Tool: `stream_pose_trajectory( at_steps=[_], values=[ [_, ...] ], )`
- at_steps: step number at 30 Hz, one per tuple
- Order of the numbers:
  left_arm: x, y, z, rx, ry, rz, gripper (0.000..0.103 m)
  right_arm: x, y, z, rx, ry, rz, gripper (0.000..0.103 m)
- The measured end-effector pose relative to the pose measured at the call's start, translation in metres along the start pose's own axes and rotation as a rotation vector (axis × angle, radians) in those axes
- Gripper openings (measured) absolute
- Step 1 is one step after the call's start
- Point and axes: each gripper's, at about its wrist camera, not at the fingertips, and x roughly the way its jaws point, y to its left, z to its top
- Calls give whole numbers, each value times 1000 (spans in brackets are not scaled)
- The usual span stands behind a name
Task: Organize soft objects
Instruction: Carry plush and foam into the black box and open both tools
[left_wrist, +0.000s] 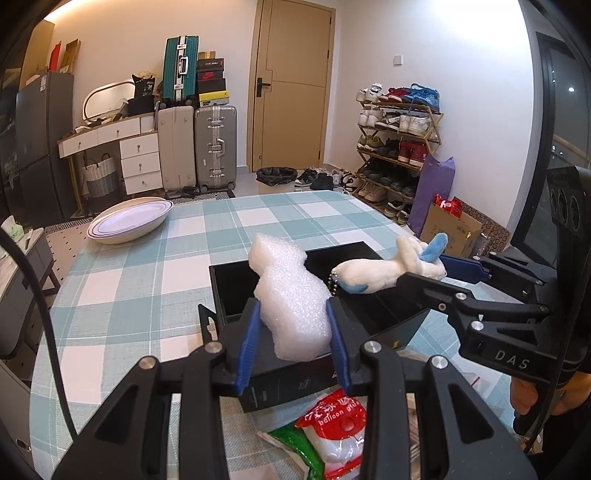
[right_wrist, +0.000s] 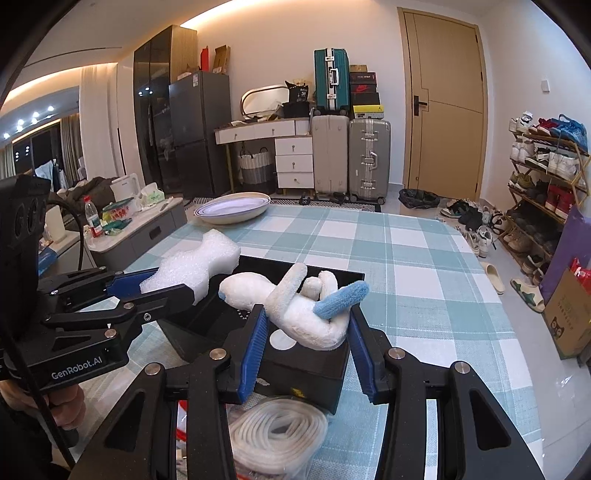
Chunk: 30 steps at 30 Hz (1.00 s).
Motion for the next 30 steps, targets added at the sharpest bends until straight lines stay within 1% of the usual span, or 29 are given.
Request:
stream_pose_trajectory(
  at_steps=[6,9,17,20,21,22,24,25,26,27,29,30],
  values=[
    [16,1,1,6,25,12,34,21,1,3,-56,28,-63,44],
    [24,4,1,1,38,13,34,30,1,4,-76,39,-71,44],
    [38,7,2,5,67,24,34,50,-6,6,-79,72,-61,44],
    [42,5,2,12,76,26,36,54,-6,7,-82,79,-44,44],
    [43,5,2,15,81,28,36,54,-6,8,-84,78,-23,45],
    [44,4,2,16,86,31,36,53,-7,8,-83,71,-2,49],
    [42,2,3,20,91,27,37,48,-7,8,-86,52,-22,53],
    [39,1,3,22,89,26,42,44,-7,8,-87,48,-34,56],
    [36,1,2,23,86,25,53,41,-8,9,-82,45,-32,60],
    [32,0,2,24,80,26,59,36,-10,8,-73,40,-23,64],
    [22,-1,2,31,63,25,61,25,-13,7,-59,36,-3,80],
    [18,-2,1,39,59,27,62,19,-15,7,-50,39,14,83]
  ],
)
